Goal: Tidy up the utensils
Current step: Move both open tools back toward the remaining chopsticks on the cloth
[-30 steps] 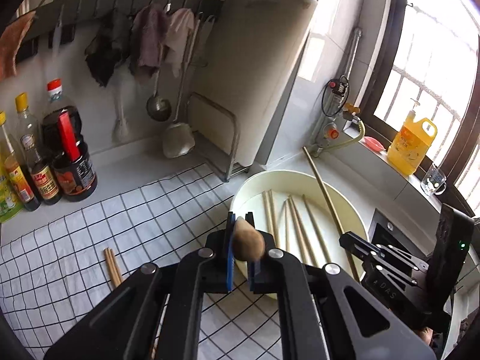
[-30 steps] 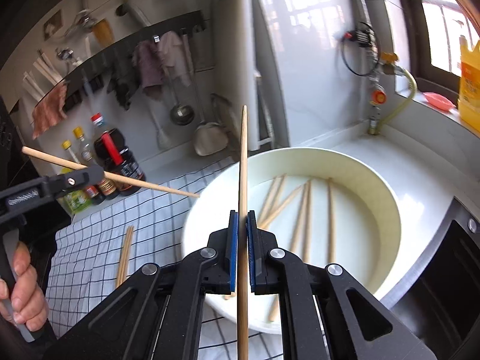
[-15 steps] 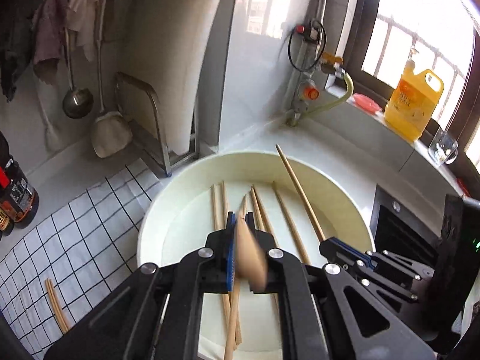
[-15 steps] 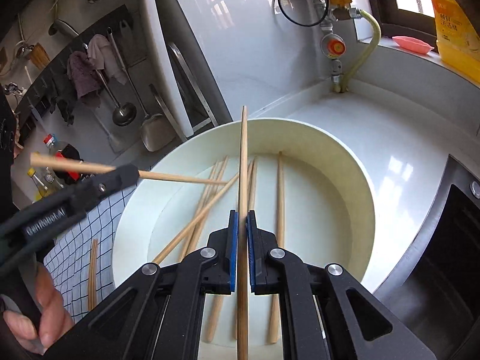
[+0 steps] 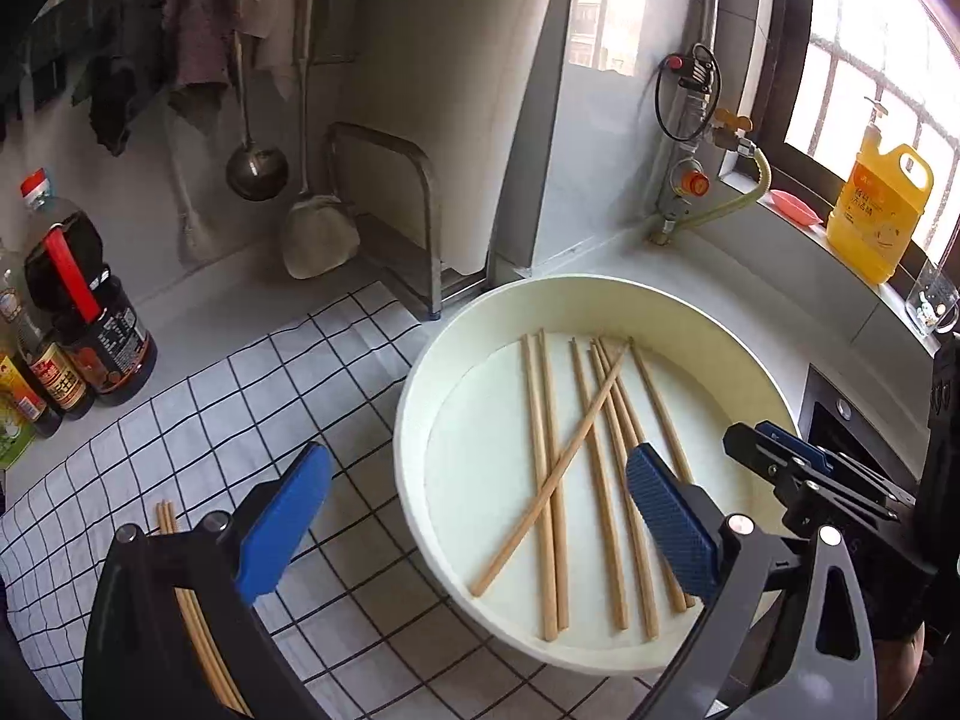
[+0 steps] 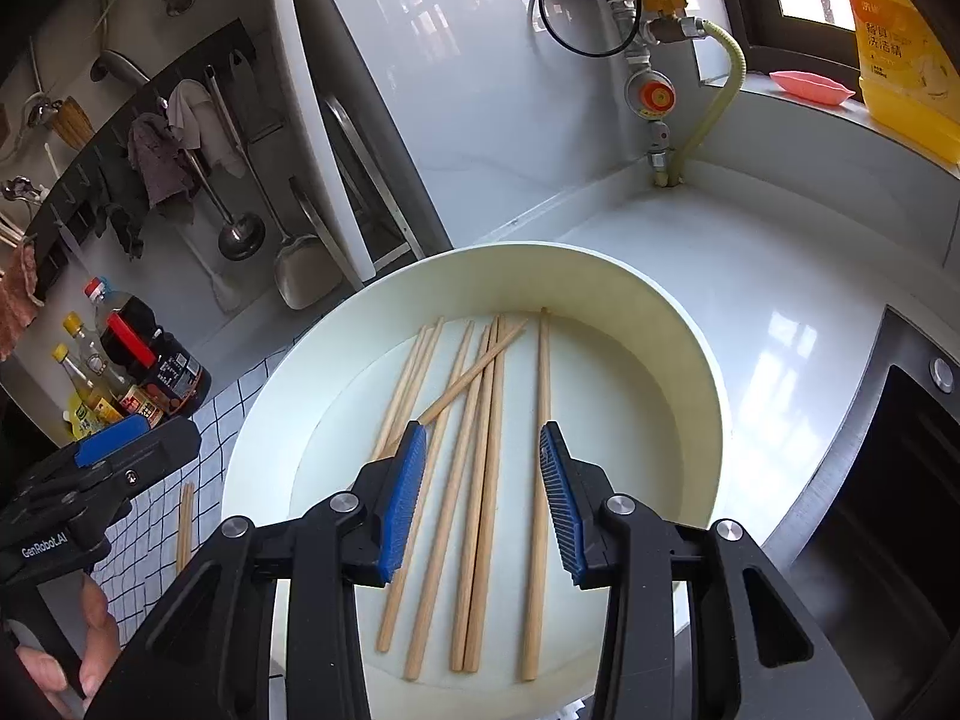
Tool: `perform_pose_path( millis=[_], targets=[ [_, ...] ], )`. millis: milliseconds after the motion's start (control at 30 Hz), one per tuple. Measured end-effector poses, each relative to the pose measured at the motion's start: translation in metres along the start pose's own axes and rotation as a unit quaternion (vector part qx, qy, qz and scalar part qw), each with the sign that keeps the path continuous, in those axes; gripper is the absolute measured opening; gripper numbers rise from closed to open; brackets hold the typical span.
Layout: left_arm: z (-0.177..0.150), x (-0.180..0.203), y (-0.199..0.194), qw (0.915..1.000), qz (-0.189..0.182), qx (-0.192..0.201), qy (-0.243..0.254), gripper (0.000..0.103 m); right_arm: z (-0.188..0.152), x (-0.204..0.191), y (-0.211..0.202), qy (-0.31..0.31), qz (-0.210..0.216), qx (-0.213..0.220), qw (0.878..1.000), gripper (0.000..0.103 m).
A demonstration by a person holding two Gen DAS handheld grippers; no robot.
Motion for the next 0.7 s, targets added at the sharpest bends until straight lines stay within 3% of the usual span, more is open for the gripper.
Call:
perform_pose_path(
  millis=[367, 700],
  targets=[
    [-0.033, -0.052, -0.024, 0.9984, 0.033, 0.008, -0.046, 0.097, -0.015, -0.041, -0.011, -0.038, 0.012, 0.006, 0.999, 0.041],
    [-0.074, -0.093, -0.037, 0.9948, 0.069, 0.002, -0.075, 0.097, -0.05, -0.092, -0.018, -0.101, 0.054, 0.003, 0.993, 0.046]
  ],
)
Point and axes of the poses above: each gripper's, at about its wrist camera, not at the fingertips, and y roughly the way its jaws point, x to its right, z to its top, the point moved 3 cm from there along y, roughly the way its jaws point, and after that the axes turned 6 degrees about z, right-handed, at the moved point
